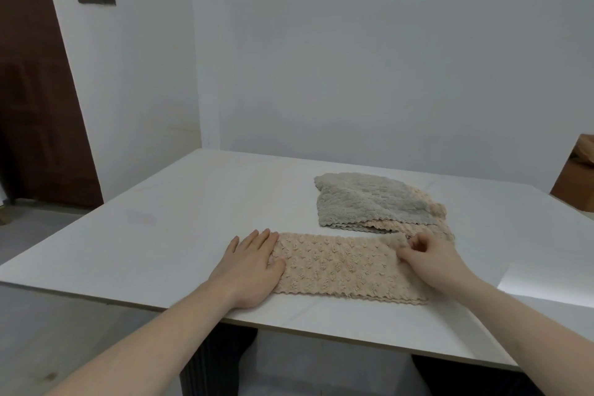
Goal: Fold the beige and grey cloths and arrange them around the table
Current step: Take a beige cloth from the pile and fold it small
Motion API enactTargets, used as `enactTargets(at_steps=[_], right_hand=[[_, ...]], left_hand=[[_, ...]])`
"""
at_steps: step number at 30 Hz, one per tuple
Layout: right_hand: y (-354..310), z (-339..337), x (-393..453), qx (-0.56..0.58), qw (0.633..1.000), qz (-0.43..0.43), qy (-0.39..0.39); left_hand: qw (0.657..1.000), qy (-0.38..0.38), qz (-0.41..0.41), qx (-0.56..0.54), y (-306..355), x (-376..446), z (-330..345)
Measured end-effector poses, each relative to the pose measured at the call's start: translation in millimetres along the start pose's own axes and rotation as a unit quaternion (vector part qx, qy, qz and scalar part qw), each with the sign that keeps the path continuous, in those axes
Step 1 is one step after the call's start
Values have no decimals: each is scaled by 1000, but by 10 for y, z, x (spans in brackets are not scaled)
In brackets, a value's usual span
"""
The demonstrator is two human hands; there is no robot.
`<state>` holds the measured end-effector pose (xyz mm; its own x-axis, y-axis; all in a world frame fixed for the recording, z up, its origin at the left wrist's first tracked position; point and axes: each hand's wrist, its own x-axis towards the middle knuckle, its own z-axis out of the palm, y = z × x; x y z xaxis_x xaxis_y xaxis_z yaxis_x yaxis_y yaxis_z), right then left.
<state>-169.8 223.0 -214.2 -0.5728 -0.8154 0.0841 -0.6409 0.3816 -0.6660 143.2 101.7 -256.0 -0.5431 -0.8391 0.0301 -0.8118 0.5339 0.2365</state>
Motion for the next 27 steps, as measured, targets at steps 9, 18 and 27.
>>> enactTargets(at_steps=[9, 18, 27], right_hand=[[-662, -159, -80, 232, 971, 36, -54], [-1230, 246, -272, 342, 924, 16, -171], [-1190, 669, -454, 333, 920, -76, -192]], left_hand=[[991, 89, 24, -94, -35, -31, 33], [968, 125, 47, -214, -41, -99, -34], [942, 121, 45, -310, -34, -89, -76]])
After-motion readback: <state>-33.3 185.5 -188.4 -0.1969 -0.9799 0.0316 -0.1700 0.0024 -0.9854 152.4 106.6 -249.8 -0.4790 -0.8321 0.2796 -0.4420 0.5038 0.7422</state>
